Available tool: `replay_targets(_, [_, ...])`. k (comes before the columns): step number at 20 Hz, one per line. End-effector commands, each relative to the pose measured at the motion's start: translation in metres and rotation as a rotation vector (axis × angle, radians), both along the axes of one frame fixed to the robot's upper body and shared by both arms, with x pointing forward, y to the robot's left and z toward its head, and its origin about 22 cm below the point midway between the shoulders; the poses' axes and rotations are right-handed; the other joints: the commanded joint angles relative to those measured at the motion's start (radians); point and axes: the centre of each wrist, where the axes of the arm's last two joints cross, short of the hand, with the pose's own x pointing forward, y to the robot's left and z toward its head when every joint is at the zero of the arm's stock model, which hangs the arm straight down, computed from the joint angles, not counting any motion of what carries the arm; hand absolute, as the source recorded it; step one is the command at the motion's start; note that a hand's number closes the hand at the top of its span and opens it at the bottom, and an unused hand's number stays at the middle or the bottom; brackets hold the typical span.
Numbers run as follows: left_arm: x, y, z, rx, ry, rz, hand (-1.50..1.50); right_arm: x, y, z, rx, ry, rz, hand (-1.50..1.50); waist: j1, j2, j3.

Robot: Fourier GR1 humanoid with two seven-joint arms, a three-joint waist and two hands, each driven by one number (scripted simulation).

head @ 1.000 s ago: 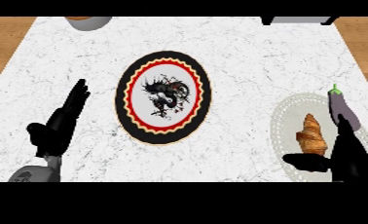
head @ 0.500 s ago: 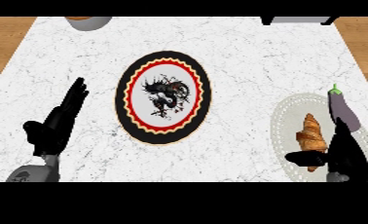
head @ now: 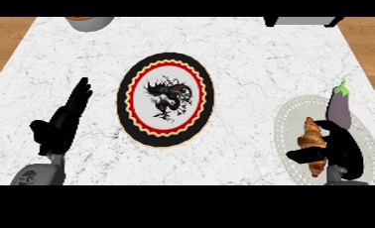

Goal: Pick the croissant from the placemat and place it in the plate

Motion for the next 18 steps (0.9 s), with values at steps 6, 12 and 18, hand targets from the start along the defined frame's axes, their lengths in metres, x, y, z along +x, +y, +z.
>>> replay_targets(6, [-0.012,-0.008,0.016,-0.018,0.004,-0.009,0.0,0.002,0.01,-0.019,-0.068,-0.047,0.072,1.5,0.006,0.007,0.012])
replay_targets(12, [-0.014,0.01,0.007,0.01,0.004,-0.003,0.0,-0.078,0.081,-0.011,-0.059,-0.057,0.426,1.5,-0.013,0.001,0.01])
replay_targets(18, [-0.003,0.011,0.005,-0.004,-0.001,0.015,0.0,-0.121,0.108,0.029,-0.236,-0.252,0.467,1.5,-0.018,0.004,0.01])
